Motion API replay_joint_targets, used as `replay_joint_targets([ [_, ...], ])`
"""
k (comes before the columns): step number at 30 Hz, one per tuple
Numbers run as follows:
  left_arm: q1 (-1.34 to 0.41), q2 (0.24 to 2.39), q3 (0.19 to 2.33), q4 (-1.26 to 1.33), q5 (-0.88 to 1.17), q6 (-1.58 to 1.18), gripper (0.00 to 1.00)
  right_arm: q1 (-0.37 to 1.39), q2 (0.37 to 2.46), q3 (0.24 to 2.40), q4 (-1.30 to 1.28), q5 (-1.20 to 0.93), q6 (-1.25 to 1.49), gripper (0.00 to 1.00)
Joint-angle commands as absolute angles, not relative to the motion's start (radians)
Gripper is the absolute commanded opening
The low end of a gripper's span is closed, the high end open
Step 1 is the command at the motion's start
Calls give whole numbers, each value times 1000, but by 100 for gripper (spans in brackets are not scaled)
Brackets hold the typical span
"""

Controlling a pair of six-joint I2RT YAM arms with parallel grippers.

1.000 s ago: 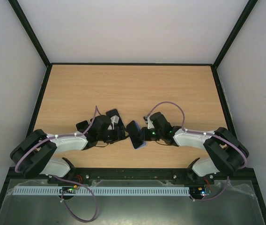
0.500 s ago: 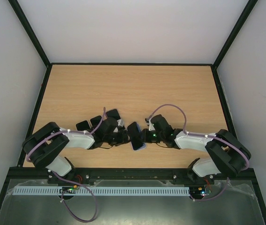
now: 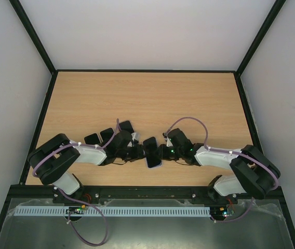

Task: Put the phone into the phone case

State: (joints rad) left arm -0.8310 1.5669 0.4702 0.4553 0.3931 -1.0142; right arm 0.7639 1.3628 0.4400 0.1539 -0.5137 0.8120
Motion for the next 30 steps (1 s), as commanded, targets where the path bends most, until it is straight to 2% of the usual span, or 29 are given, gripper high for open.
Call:
replay_joint_targets([
  [1,-835,1571,457,476,397,-1015,45,776,1333,479,-2,-457,789,19],
  [7,-837,1563,454,468,396,-1013,44,792,1313,532,-111,-393,781,27],
  [14,-839,1553,450,446,387,-1008,43,818,1312,591,-222,-304,765,29],
  [30,-882,1599,468,469,400,-1017,38,874,1405,624,-166,-338,781,11],
])
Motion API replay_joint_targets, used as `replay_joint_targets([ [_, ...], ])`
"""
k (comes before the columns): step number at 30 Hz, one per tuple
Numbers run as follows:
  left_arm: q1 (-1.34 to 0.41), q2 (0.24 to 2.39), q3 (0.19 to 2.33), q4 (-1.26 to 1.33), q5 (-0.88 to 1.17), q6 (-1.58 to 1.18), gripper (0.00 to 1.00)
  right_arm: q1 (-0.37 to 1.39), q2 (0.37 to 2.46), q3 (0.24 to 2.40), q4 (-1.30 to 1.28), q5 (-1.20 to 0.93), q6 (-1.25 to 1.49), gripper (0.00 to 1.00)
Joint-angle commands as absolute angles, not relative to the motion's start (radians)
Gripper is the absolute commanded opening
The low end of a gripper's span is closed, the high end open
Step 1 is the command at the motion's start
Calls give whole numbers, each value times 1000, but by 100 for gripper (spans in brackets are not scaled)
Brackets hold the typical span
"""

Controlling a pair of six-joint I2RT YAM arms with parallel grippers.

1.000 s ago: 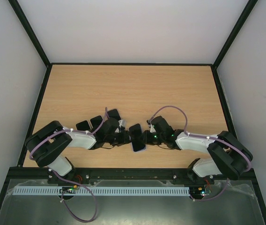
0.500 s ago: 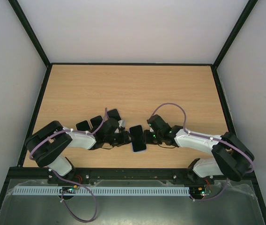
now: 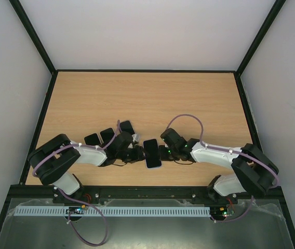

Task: Put the phone into the phone case

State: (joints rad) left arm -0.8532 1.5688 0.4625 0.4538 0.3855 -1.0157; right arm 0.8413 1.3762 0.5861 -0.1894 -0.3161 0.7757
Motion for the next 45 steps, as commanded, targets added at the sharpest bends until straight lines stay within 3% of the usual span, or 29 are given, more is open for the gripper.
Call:
replay_joint_targets([
  [1,-885,1601,472,469,400,-1016,38,877,1411,627,-154,-348,787,10],
  [9,-897,1595,481,432,373,-1006,38,896,1432,674,-251,-279,759,9],
  [14,-898,1568,481,372,333,-984,39,896,1379,698,-365,-225,729,15],
  [29,-909,1552,492,307,286,-959,40,897,1370,615,-428,-299,738,17],
  [39,-907,1535,516,244,250,-934,40,897,1548,635,-457,-194,707,11],
  [45,-880,1508,552,156,217,-889,40,884,1477,742,-503,-164,657,9],
])
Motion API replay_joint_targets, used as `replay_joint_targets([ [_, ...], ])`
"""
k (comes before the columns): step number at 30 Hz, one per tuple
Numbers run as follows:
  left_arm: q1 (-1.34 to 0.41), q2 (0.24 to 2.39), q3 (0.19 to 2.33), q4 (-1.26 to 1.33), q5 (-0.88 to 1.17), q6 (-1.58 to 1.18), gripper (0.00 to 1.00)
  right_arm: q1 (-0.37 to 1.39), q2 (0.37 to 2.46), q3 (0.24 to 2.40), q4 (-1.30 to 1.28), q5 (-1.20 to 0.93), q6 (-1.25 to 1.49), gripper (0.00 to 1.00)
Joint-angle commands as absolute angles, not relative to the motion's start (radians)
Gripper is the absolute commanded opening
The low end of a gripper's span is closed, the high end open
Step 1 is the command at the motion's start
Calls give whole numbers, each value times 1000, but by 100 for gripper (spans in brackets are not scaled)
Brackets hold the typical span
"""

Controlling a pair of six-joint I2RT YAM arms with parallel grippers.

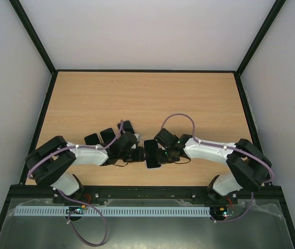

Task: Put the phone into the phone case

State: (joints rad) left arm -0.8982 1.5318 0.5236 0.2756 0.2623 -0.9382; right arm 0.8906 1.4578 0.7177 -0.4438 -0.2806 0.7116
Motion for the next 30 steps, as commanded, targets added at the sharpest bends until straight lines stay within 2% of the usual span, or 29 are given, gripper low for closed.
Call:
replay_joint_targets([
  [1,-874,1506,558,147,216,-880,40,875,1465,771,-518,-164,642,11],
  [6,-841,1507,599,108,213,-844,41,800,1460,904,-557,-192,555,16],
  [13,-816,1551,668,52,209,-799,41,709,1559,990,-533,-262,471,17],
  [30,-801,1654,749,-8,203,-756,38,638,1719,1022,-462,-396,411,16],
])
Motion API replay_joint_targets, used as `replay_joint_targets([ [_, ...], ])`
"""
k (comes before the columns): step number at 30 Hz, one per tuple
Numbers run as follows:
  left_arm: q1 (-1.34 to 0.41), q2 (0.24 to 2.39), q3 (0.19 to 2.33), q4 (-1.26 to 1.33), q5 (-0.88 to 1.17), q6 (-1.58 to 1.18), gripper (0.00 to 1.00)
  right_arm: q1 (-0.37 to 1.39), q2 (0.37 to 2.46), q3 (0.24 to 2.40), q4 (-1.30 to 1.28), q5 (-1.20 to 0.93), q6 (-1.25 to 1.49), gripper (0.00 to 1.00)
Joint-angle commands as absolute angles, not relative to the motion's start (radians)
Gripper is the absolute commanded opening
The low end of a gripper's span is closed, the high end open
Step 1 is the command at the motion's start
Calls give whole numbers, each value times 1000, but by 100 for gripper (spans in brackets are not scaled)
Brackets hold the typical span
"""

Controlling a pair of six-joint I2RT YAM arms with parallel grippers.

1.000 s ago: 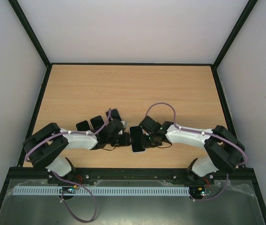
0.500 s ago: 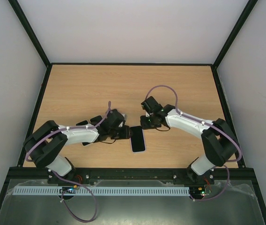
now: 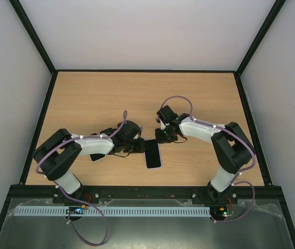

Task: Put the phone into the phone case

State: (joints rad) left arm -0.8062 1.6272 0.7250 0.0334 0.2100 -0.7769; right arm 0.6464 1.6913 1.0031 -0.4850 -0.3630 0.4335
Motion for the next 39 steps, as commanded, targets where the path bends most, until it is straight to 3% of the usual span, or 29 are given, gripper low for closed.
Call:
replay_joint_targets([
  [1,-800,1657,750,-11,202,-753,38,638,1726,1022,-460,-403,410,16],
  [12,-804,1699,785,-62,190,-728,30,636,1825,1001,-536,-338,382,16],
  [26,-859,1771,861,-195,78,-701,30,654,1895,914,-599,-170,398,16],
  [31,-869,1778,863,-230,39,-701,31,663,1814,911,-563,-187,418,15],
  [39,-866,1614,880,-268,12,-715,52,654,1546,967,-541,-114,459,33],
])
